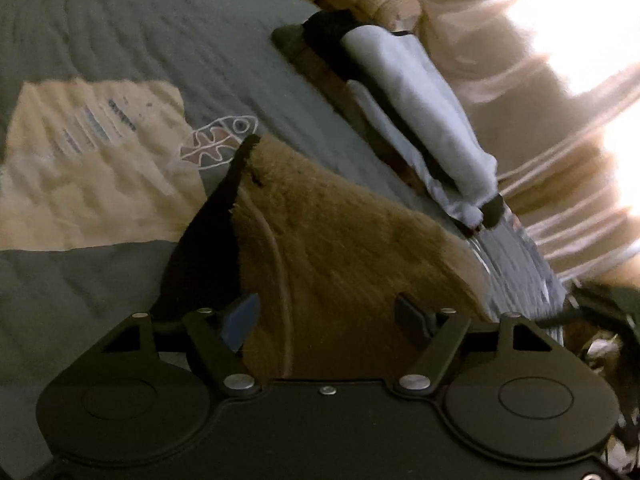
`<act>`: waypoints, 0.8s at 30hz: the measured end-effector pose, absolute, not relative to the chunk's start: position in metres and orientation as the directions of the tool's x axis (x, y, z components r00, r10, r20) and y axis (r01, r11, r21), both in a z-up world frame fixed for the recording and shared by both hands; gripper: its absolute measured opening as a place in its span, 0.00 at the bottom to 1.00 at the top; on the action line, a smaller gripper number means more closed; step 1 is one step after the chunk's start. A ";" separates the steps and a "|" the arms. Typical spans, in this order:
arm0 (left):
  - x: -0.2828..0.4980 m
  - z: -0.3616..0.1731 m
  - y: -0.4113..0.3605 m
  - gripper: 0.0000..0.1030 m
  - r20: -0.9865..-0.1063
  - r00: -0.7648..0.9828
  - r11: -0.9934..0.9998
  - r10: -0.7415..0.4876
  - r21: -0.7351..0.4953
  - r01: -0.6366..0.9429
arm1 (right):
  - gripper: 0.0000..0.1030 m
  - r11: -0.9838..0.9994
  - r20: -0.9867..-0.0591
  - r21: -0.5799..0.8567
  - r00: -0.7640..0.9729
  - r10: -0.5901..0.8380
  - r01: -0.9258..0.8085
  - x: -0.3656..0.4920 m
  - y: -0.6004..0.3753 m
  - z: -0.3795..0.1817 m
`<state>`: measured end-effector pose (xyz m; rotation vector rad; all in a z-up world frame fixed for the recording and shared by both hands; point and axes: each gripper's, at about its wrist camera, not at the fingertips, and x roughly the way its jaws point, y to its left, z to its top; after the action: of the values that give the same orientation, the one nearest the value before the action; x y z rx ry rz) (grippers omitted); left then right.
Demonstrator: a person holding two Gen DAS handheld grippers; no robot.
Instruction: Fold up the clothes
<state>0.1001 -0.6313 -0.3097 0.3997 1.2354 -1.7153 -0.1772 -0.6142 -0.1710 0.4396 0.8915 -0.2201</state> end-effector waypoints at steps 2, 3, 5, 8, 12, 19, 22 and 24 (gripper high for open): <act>0.103 -0.322 -0.642 0.70 -0.711 -0.498 -0.004 -0.496 -0.572 0.820 | 0.91 0.884 -0.789 0.289 0.615 0.002 0.368 -0.179 -0.614 -0.173; 0.104 -0.329 -0.646 0.70 -0.711 -0.505 0.009 -0.490 -0.583 0.812 | 0.91 0.881 -0.788 0.295 0.616 0.005 0.371 -0.180 -0.614 -0.173; 0.101 -0.338 -0.652 0.70 -0.720 -0.510 0.029 -0.471 -0.591 0.807 | 0.91 0.875 -0.787 0.306 0.617 0.011 0.375 -0.182 -0.614 -0.175; 0.092 -0.350 -0.658 0.73 -0.749 -0.485 0.040 -0.451 -0.560 0.828 | 0.91 0.868 -0.786 0.318 0.618 0.017 0.381 -0.183 -0.613 -0.177; 0.088 -0.359 -0.662 0.77 -0.751 -0.436 0.087 -0.496 -0.542 0.836 | 0.91 0.858 -0.782 0.338 0.623 0.027 0.387 -0.184 -0.609 -0.177; 0.090 -0.356 -0.663 0.15 -0.696 -0.469 0.092 -0.543 -0.605 0.791 | 0.91 0.861 -0.783 0.334 0.622 0.026 0.384 -0.184 -0.595 -0.176; 0.086 -0.341 -0.662 0.13 -0.683 -0.494 0.029 -0.539 -0.601 0.799 | 0.91 0.858 -0.772 0.350 0.635 0.036 0.376 -0.184 -0.591 -0.173; 0.087 -0.328 -0.658 0.12 -0.659 -0.502 0.006 -0.560 -0.609 0.793 | 0.91 0.858 -0.765 0.357 0.642 0.041 0.370 -0.183 -0.588 -0.170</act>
<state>0.0871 -0.6583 -0.3278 0.2749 1.2559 -1.6931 -0.1834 -0.5877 -0.1704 0.5216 0.8617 -0.1977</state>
